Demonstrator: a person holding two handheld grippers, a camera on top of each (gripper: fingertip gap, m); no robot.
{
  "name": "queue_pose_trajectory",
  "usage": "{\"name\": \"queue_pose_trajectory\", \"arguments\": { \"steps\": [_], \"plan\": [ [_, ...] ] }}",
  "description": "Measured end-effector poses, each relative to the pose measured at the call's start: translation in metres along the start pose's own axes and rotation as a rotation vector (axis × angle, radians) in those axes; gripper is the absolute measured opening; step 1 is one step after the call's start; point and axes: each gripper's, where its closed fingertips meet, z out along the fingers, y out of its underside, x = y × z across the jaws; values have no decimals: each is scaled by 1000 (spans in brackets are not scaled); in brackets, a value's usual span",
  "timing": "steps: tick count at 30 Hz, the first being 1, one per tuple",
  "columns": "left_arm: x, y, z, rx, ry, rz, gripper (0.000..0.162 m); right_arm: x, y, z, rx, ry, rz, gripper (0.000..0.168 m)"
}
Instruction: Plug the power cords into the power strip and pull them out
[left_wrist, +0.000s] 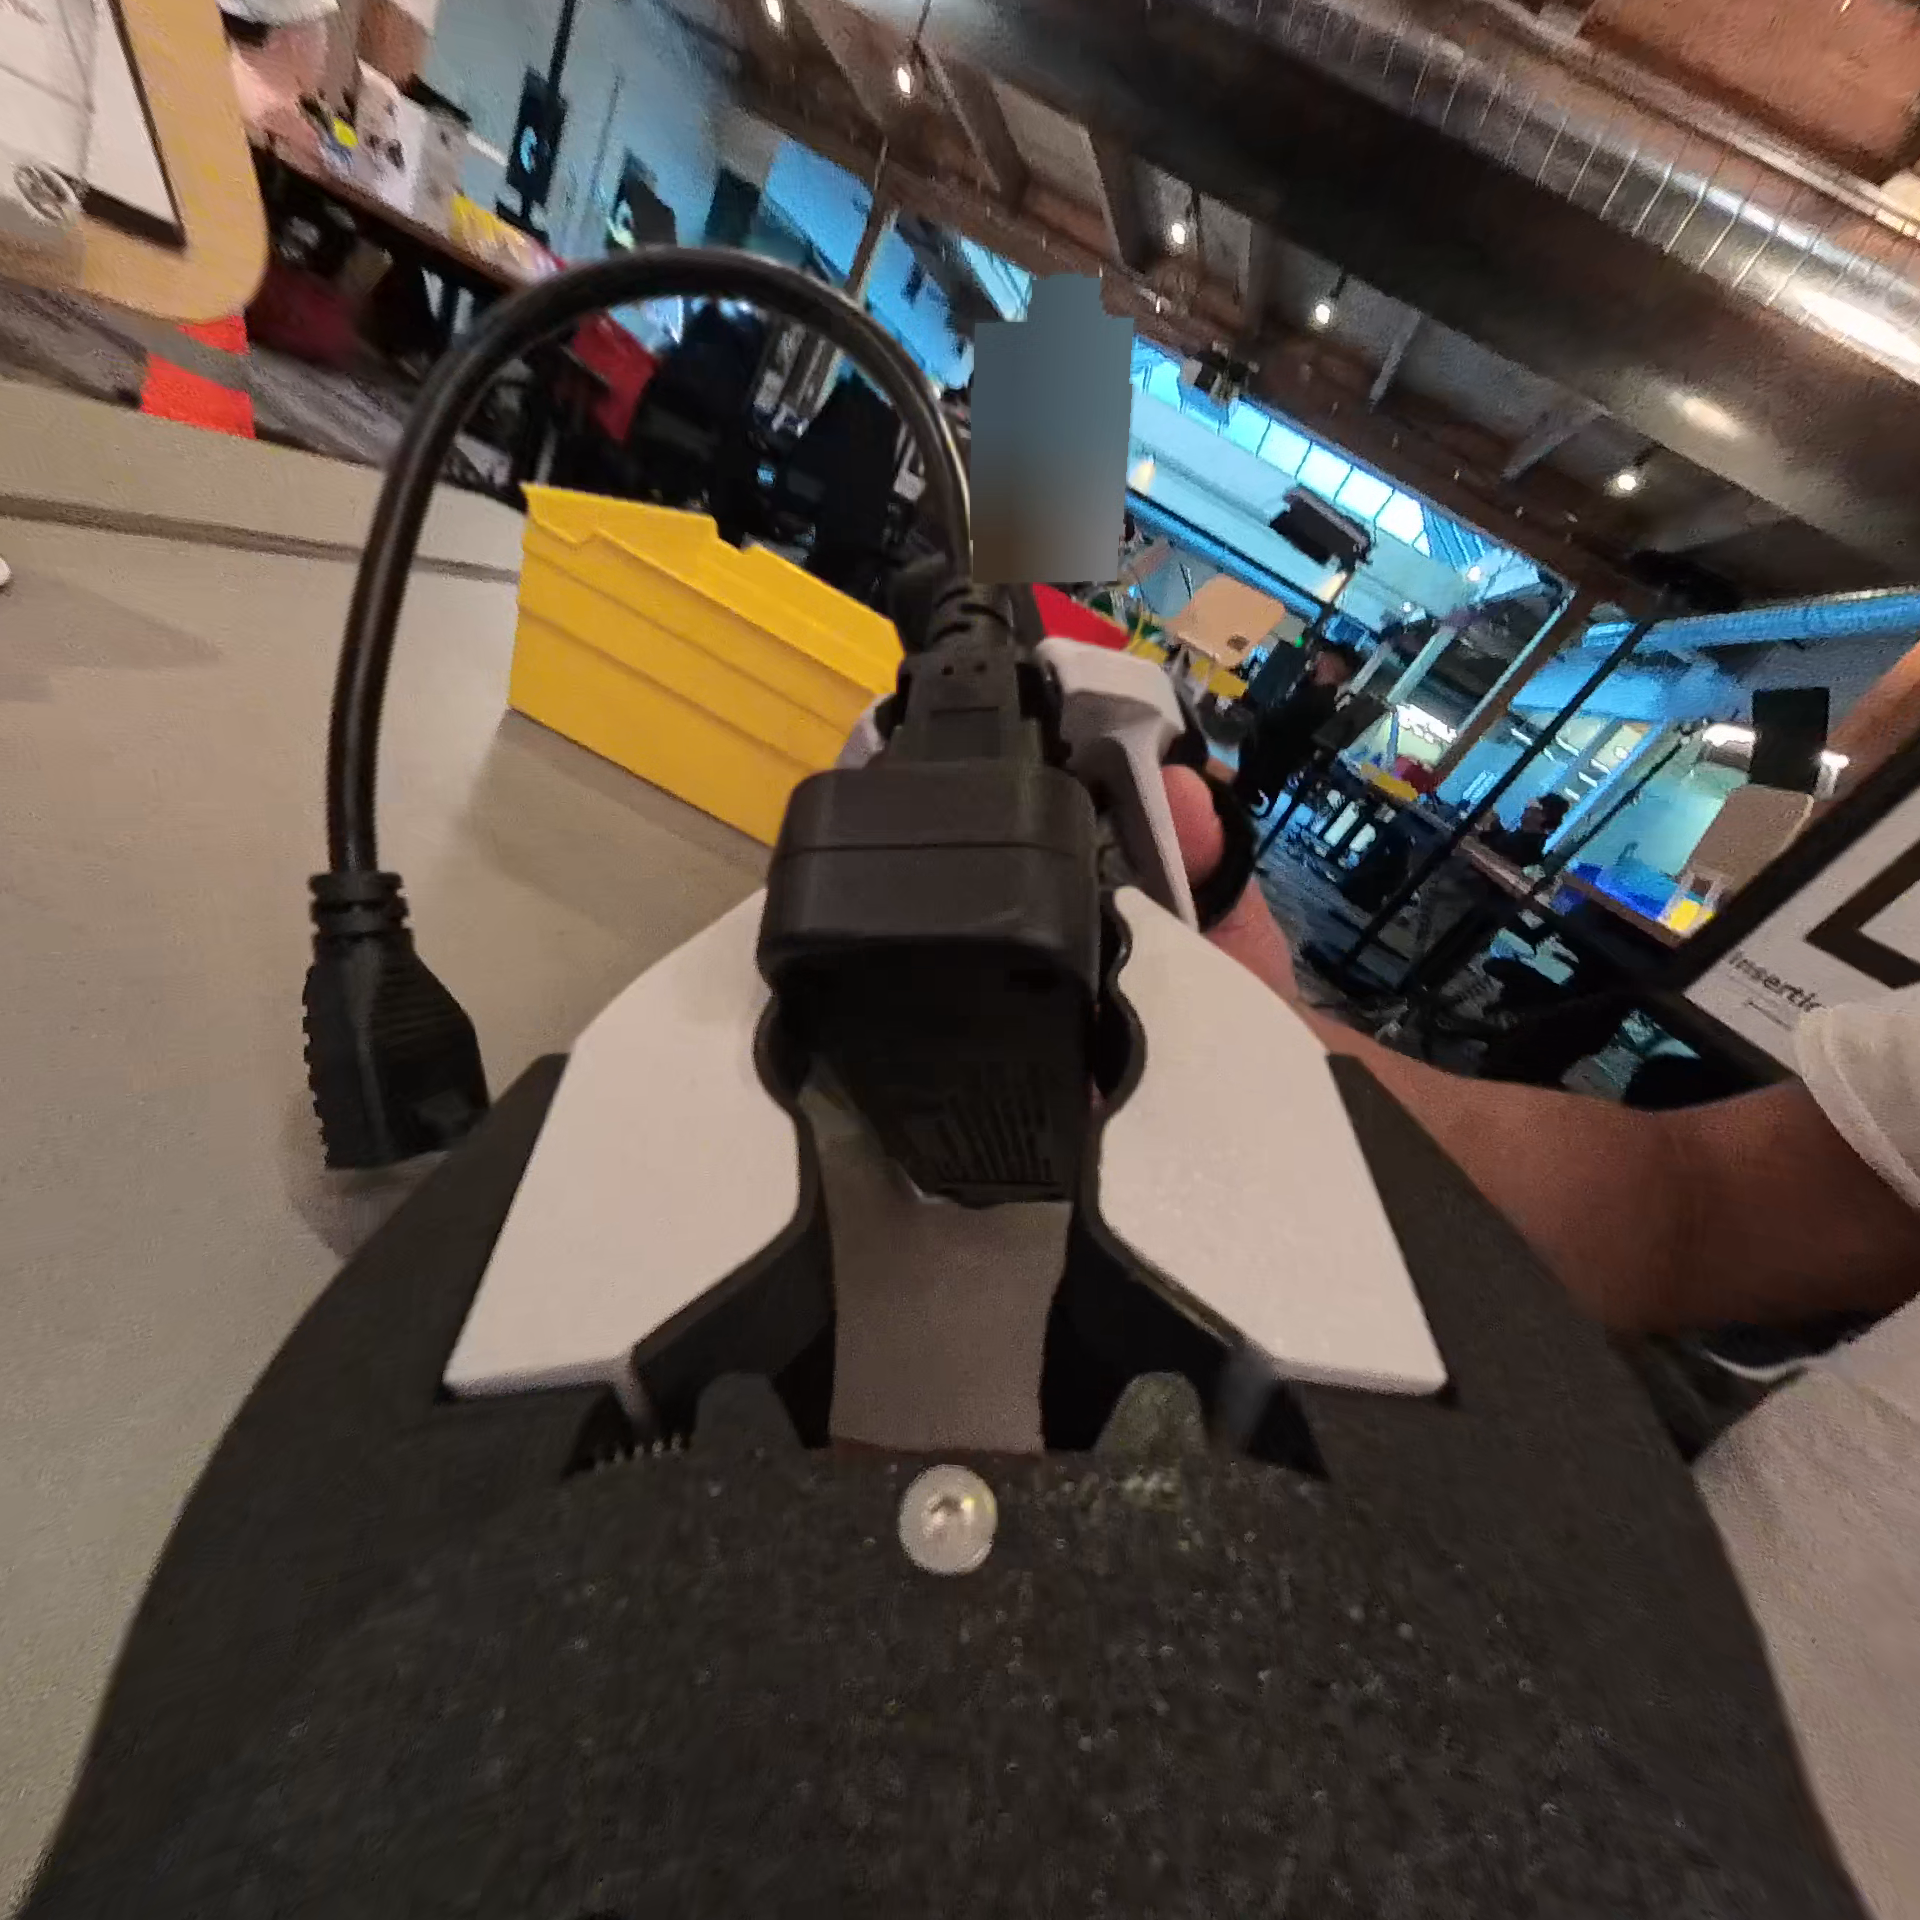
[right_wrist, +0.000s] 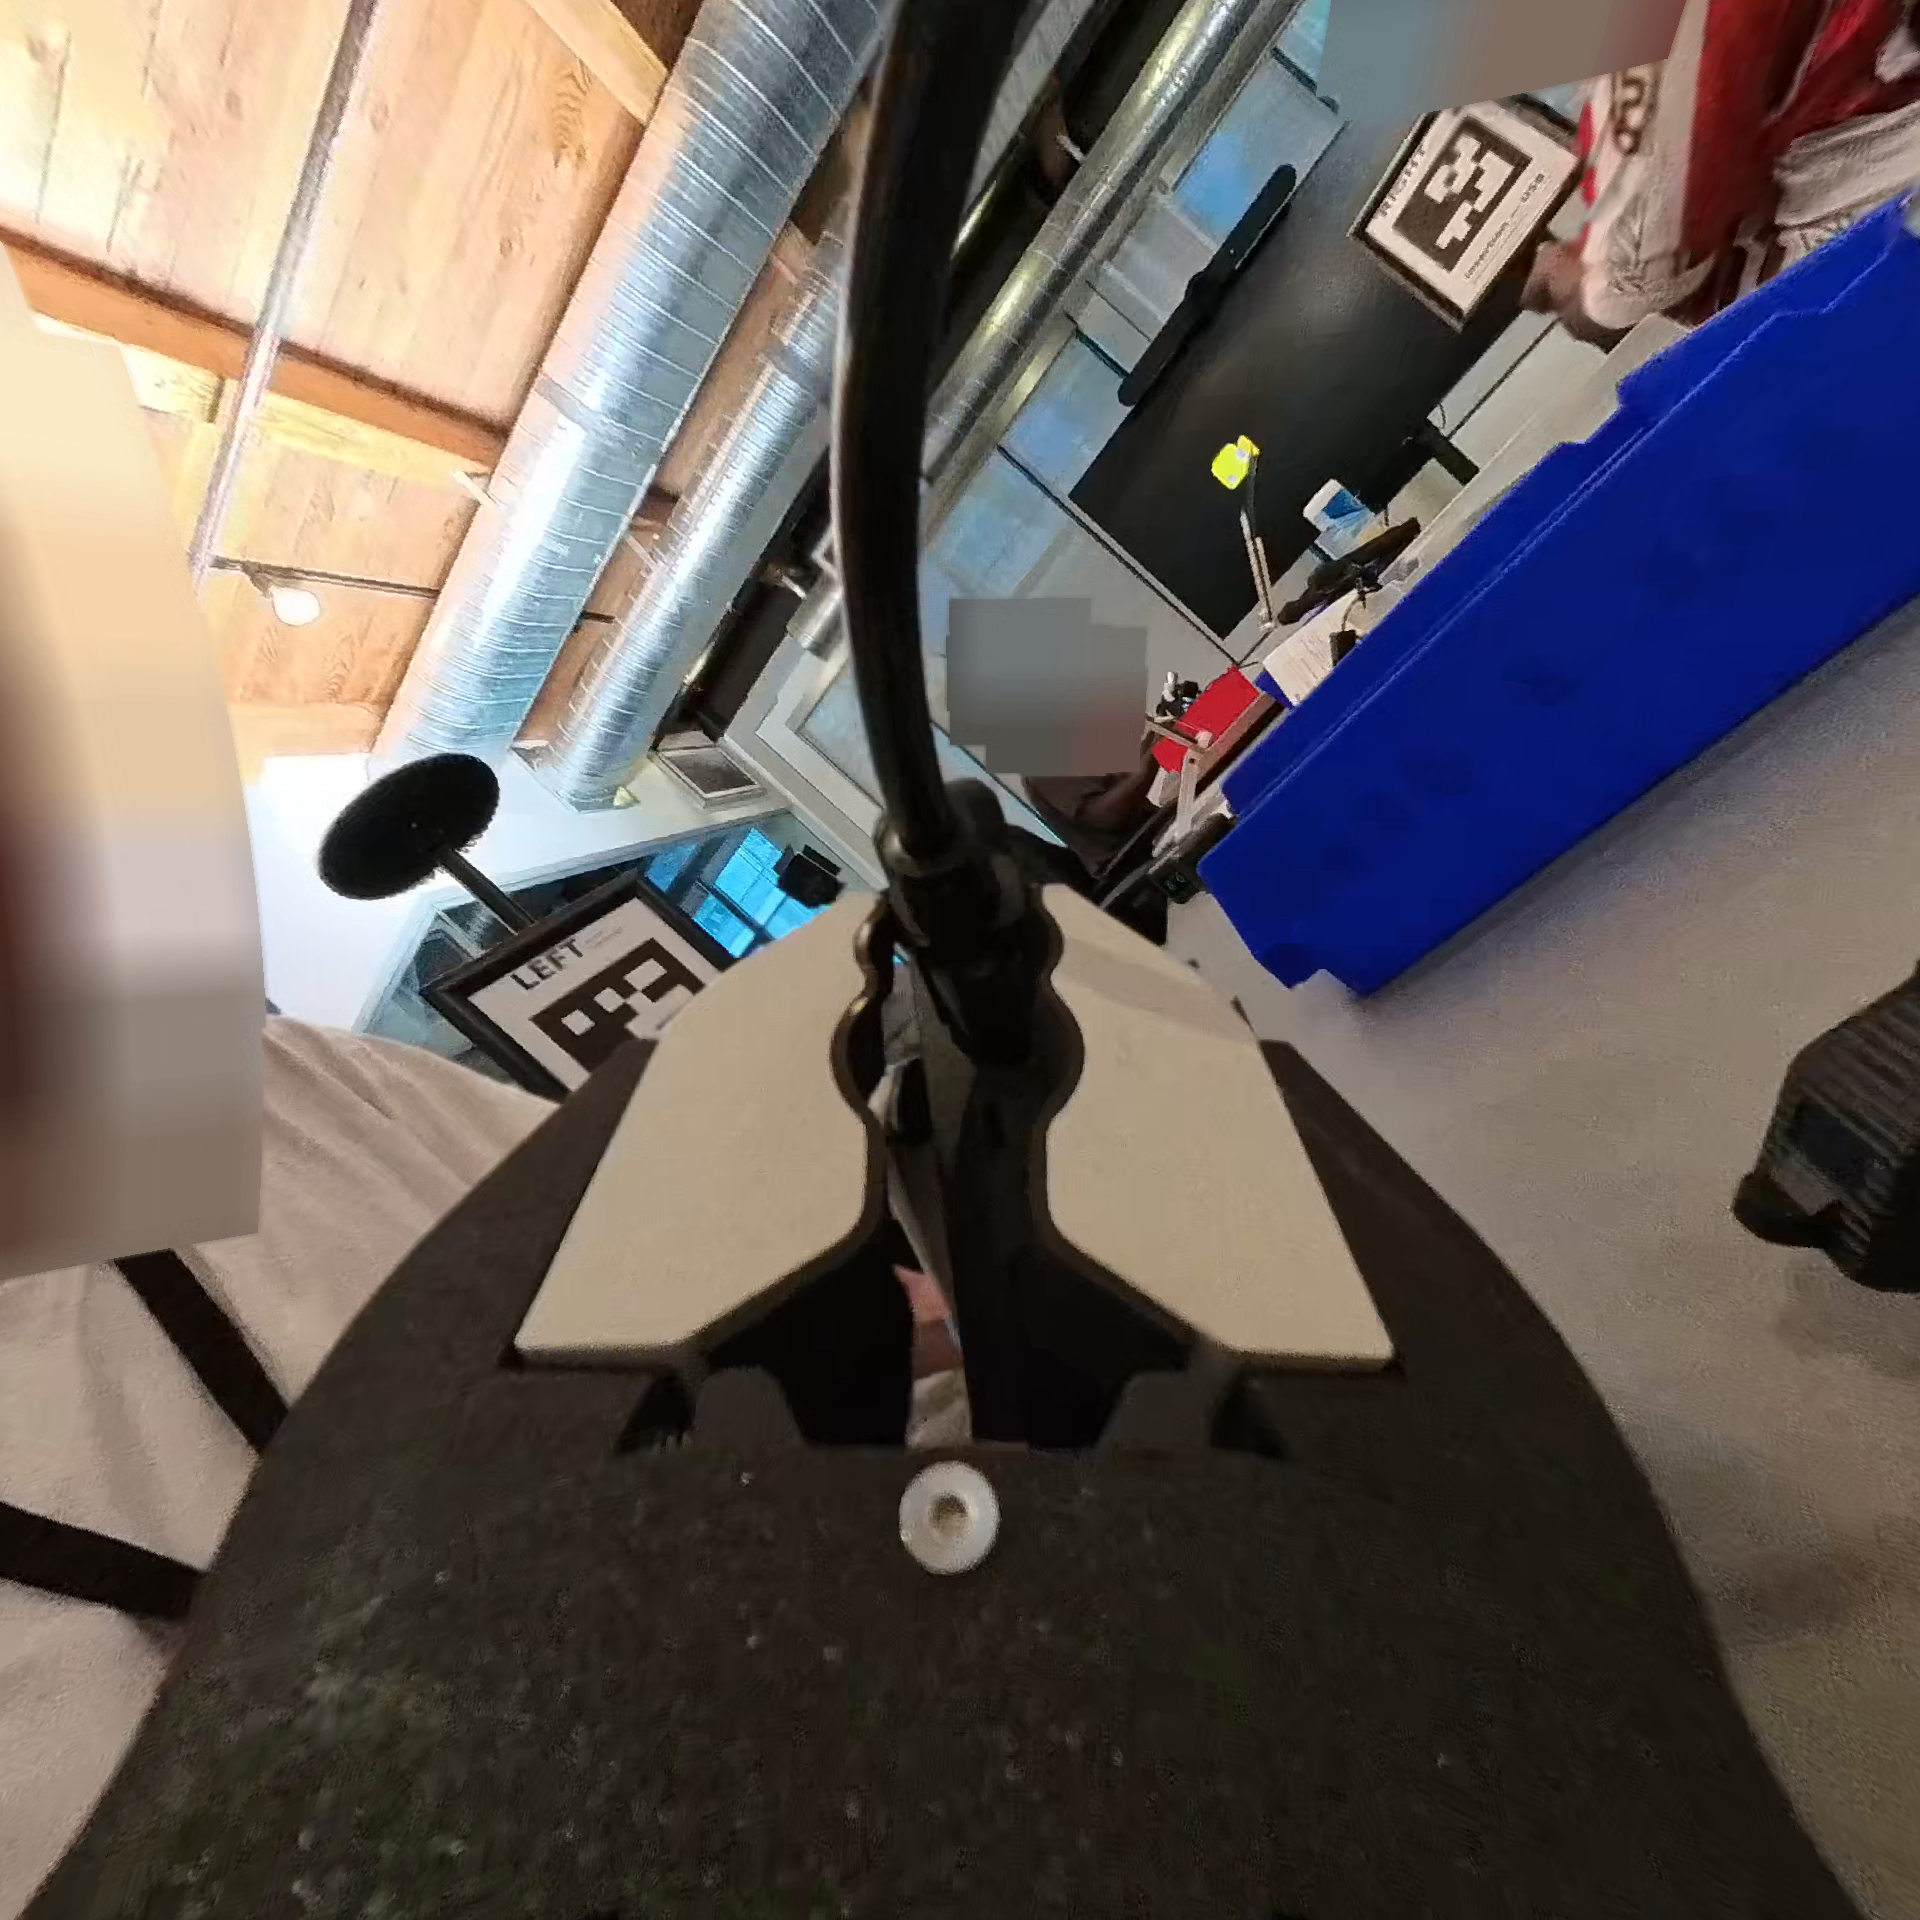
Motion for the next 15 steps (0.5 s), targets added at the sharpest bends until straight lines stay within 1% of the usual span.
{"name": "queue_pose_trajectory", "arguments": {
  "steps": [2,3,4,6,8,10,11,13,14,15],
  "plan": [
    [0,2,-3,-59,18,-14,52,1,2,-6,-70,66,-68,24],
    [0,-1,-8,-72,29,-36,52,-4,1,-11,-118,91,-132,29],
    [1,-4,-13,-93,45,-60,52,-10,-1,-17,-171,131,-214,29],
    [3,-7,-24,-153,87,-101,52,-16,-6,-32,-320,282,-433,37],
    [5,-4,-31,-242,120,-143,52,-29,-16,-36,-459,397,-763,40],
    [4,-5,-32,-269,136,-215,52,-41,-19,-25,-562,430,-1064,44],
    [3,-5,-30,-272,142,-260,52,-41,-14,-18,-623,424,-1158,45],
    [0,-5,-26,-278,152,-337,51,-25,5,-12,-781,407,-1288,43],
    [0,-2,-25,-295,157,-351,51,-13,8,-12,-829,423,-1342,40],
    [0,3,-24,-324,162,-355,51,-5,12,-10,-868,394,-1366,39]
  ]
}}
